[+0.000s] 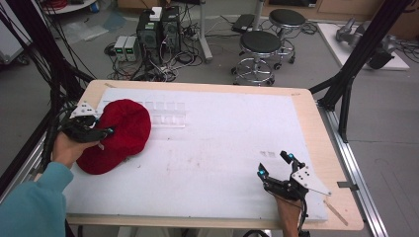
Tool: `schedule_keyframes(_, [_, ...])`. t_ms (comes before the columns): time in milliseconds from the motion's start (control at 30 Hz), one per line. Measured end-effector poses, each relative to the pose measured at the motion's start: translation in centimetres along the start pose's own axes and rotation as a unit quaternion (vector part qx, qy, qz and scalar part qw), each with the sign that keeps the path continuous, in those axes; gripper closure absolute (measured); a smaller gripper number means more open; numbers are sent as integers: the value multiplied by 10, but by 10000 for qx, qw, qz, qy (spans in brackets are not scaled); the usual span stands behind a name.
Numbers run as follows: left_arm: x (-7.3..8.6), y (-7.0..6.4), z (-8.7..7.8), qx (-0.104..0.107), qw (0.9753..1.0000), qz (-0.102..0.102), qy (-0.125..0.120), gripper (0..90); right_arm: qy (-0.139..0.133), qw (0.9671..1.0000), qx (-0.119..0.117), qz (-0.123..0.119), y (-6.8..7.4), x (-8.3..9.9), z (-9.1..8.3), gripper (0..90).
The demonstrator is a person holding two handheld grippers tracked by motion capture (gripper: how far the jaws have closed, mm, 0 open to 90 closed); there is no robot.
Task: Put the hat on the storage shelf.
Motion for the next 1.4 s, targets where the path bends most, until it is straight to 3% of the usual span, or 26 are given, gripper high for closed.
schedule_keyframes(100, [1,1,-1,-36,10000,66,-10,707,-2,10000,-4,-14,0,0,0,100])
schedule_keyframes(233, [5,4,-3,-140,9997,-55,-184,808,-10,10000,2,-34,-1,0,0,100])
schedule_keyframes(367, [6,5,-7,-147,9995,-144,-236,853,0,10000,-2,-16,0,0,0,100])
schedule_keyframes(567, [5,6,-10,-151,9991,-263,-295,865,6,10000,7,-12,0,0,0,100])
schedule_keyframes(733, [-3,7,-16,-133,9979,-347,-530,866,5,10000,10,-16,0,0,0,100])
schedule_keyframes(867, [-13,8,-24,-210,9973,-278,-653,866,11,10000,3,-30,0,0,0,100])
schedule_keyframes(1133, [-30,3,-36,-160,9972,-139,-719,865,-3,10000,16,-66,0,0,0,100])
schedule_keyframes(1400, [-58,-6,-53,-115,9954,-22,-954,865,31,10000,65,-58,0,0,1,99])
Point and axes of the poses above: each handheld gripper's, and its own axes: z roughly forward along the jaws, x roughly out of its underside, y roughly to its left, the point moved 7 cm from there along z, roughly forward along the jaws, and after that the axes turned 3 degrees about x, right-handed, at the moved point
